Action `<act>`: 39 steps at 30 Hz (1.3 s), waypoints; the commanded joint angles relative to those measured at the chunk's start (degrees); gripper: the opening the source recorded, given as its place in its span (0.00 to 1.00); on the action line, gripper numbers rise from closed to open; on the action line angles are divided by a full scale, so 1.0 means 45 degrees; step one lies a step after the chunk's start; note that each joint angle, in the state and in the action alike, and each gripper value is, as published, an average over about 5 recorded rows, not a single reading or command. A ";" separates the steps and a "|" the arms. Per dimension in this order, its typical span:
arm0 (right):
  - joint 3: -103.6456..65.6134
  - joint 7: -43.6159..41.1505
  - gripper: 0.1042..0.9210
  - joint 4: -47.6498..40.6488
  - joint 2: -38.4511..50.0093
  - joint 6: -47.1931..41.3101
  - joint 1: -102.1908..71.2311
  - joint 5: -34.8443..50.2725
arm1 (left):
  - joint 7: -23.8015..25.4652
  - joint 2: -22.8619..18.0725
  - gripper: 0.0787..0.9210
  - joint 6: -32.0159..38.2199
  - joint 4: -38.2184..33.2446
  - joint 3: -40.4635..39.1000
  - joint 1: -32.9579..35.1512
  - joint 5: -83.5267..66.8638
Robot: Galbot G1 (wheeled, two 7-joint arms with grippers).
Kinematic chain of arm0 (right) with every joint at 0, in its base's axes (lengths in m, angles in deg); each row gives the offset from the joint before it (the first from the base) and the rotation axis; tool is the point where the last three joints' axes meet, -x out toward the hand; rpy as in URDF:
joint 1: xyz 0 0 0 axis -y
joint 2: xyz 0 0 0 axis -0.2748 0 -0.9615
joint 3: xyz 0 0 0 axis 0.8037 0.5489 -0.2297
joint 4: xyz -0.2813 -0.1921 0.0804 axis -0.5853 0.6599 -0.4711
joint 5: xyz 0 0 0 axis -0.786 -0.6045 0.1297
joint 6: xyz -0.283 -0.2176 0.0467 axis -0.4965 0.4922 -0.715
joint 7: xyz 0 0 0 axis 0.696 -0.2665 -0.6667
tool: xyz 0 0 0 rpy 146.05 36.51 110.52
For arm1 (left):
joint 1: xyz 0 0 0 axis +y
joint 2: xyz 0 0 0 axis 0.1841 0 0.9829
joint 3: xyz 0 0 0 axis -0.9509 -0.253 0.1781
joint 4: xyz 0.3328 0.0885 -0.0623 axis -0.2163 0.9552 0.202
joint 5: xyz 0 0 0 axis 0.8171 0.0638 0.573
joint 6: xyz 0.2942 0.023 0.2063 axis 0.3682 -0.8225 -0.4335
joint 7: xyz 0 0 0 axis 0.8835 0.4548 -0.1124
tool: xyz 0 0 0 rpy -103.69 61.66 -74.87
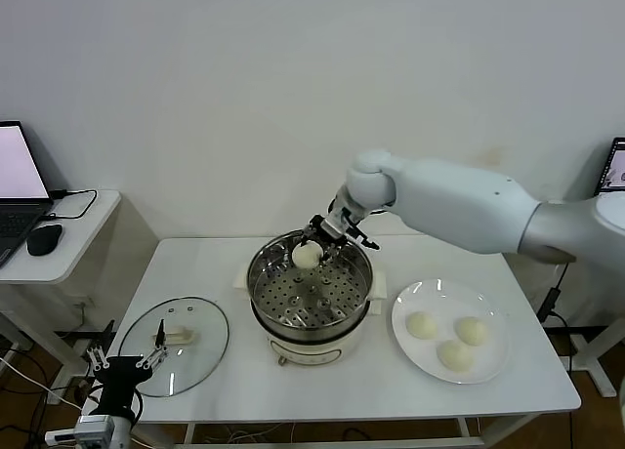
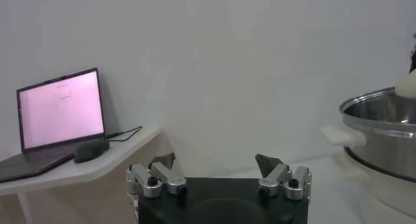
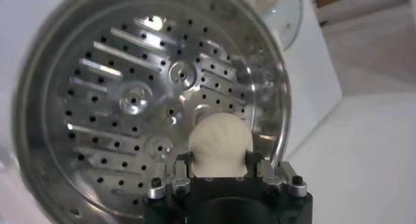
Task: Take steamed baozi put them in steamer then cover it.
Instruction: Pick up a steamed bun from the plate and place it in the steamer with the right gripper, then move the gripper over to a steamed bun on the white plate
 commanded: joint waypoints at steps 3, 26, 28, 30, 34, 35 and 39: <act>-0.0039 0.0480 0.52 -0.1155 -0.0630 0.1645 -0.0716 -0.2420 | 0.0003 0.0018 0.88 -0.0008 0.0037 0.0011 -0.0017 0.0005; 0.0776 -0.0449 0.88 0.3505 0.2516 -0.5145 0.2534 0.3246 | -0.0107 0.0076 0.88 -0.0267 -0.0330 -0.0005 -0.0020 -0.0186; 0.1020 -0.0649 0.88 0.4498 0.3394 -0.7105 0.3151 0.4041 | -0.0304 0.0180 0.88 -0.0636 -0.0517 0.0013 -0.0032 -0.0580; 0.1234 -0.0885 0.88 0.5214 0.4210 -0.8262 0.3656 0.4470 | -0.0513 0.0302 0.88 -0.1196 -0.0779 0.0056 -0.0040 -0.1053; 0.1751 -0.1261 0.88 0.6457 0.5824 -0.9367 0.4443 0.5094 | -0.0711 0.0579 0.88 -0.2022 -0.1331 0.0118 0.0020 -0.1531; 0.1914 -0.1318 0.88 0.6721 0.6216 -0.9521 0.4597 0.5233 | -0.0731 0.0651 0.88 -0.2137 -0.1443 0.0121 0.0049 -0.1556; 0.2562 -0.1549 0.88 0.7791 0.7921 -0.9856 0.4949 0.5555 | -0.0731 0.0909 0.88 -0.2501 -0.1656 0.0109 0.0121 -0.1576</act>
